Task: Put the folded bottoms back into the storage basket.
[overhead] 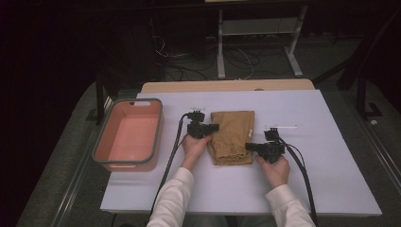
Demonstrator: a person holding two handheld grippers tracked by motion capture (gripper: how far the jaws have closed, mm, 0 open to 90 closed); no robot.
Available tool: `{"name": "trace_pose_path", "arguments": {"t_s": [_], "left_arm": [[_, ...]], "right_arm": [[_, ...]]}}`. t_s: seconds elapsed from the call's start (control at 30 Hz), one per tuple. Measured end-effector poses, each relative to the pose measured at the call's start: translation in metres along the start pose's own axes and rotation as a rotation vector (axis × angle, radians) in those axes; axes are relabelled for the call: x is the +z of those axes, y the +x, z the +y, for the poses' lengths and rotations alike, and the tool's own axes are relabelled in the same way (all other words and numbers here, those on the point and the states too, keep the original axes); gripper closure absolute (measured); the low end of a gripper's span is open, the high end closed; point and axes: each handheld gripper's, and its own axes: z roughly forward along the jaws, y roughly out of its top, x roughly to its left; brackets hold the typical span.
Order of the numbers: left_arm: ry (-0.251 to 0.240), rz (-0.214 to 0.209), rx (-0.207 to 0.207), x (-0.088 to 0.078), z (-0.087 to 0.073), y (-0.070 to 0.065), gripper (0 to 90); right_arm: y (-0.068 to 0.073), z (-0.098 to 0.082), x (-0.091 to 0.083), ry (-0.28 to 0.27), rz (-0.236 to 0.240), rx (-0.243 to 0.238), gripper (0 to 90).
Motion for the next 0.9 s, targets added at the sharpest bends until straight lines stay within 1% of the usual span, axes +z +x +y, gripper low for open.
{"name": "trace_pose_path", "arguments": {"t_s": [0.17, 0.27, 0.37, 0.47, 0.6, 0.7, 0.73, 0.9], "left_arm": [[-0.012, 0.001, 0.011, -0.002, 0.000, -0.002, 83.4], [-0.031, 0.011, 0.013, -0.004, -0.001, -0.004, 83.4], [-0.037, 0.016, 0.024, -0.006, 0.000, -0.007, 83.4], [-0.055, 0.010, 0.034, -0.012, 0.004, -0.010, 83.4], [-0.065, 0.008, 0.040, -0.017, 0.007, -0.012, 83.4], [-0.080, 0.005, 0.042, -0.023, 0.010, -0.013, 83.3], [-0.090, 0.003, 0.046, -0.027, 0.011, -0.014, 83.2], [-0.098, 0.001, 0.055, -0.033, 0.016, -0.015, 83.2]], "right_arm": [[0.001, 0.000, -0.001, -0.004, -0.001, -0.006, 84.8], [0.002, 0.001, -0.004, -0.012, 0.010, -0.005, 85.0], [0.003, 0.002, -0.005, -0.015, 0.016, -0.005, 85.0], [0.005, 0.003, -0.008, -0.020, 0.021, -0.007, 85.0], [0.007, 0.006, -0.011, -0.026, 0.024, -0.012, 85.0], [0.011, 0.009, -0.014, -0.033, 0.026, -0.022, 85.0], [0.014, 0.011, -0.016, -0.035, 0.027, -0.032, 85.0], [0.019, 0.016, -0.020, -0.040, 0.027, -0.041, 85.0]]}}
